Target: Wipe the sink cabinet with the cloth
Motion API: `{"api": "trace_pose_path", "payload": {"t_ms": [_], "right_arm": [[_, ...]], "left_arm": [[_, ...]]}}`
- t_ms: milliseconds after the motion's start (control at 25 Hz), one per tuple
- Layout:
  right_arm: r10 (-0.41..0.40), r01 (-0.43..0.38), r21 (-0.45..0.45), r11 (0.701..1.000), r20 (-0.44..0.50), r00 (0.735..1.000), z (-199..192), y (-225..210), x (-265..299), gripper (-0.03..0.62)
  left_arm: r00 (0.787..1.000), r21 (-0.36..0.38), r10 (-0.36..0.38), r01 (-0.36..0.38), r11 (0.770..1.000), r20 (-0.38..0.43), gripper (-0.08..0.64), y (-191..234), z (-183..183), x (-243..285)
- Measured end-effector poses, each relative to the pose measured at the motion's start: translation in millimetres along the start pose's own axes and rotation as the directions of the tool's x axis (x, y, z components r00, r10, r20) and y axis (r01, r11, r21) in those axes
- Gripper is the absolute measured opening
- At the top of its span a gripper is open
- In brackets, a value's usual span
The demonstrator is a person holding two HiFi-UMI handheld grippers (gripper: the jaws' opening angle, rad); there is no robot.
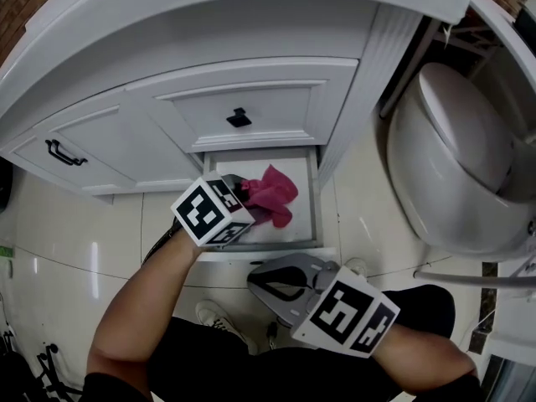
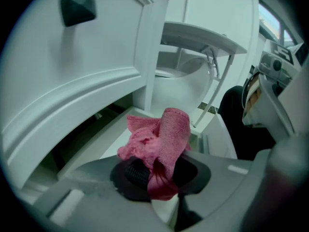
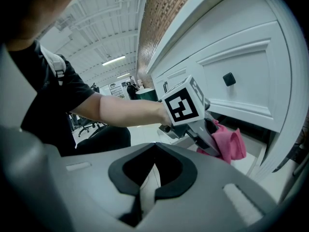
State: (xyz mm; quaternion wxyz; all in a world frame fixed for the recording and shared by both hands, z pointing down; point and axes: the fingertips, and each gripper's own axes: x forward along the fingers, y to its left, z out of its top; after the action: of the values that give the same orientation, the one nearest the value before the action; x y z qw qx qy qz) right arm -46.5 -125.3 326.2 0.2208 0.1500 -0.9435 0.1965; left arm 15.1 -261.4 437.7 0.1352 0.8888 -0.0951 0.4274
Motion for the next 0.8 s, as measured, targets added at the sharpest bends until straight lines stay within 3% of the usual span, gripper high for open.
{"api": "trace_pose_path", "payload": {"t_ms": [240,400,600,800], "right_arm": [[-0.005,0.005,0.004,1.000,0.000,1.000,-3.7,0.0,-5.9,0.006],[-0.011,0.011,0.012,1.000,-0.002,1.000,-7.1,-2.6,-9.9,0.006],[-0.008,0.008,0.011,1.000,-0.002,1.000,-7.0,-2.1,-10.4,0.006],[0.000,0.000,0.010,1.000,-0.009,1.000,-8.1,-0.1,-6.8,0.006]], "left_arm": [[0.990,0.097,-0.135,0.138,0.986,-0.040,0.094,-40.1,20.1,37.8],[0.979,0.141,-0.181,0.193,0.971,-0.091,0.094,-54.7,16.7,48.5],[0.967,0.198,-0.154,0.194,0.961,-0.202,0.094,-50.4,-9.2,44.3],[0.967,0.189,-0.119,0.162,0.969,-0.224,0.094,-35.4,-29.9,26.0]]}}
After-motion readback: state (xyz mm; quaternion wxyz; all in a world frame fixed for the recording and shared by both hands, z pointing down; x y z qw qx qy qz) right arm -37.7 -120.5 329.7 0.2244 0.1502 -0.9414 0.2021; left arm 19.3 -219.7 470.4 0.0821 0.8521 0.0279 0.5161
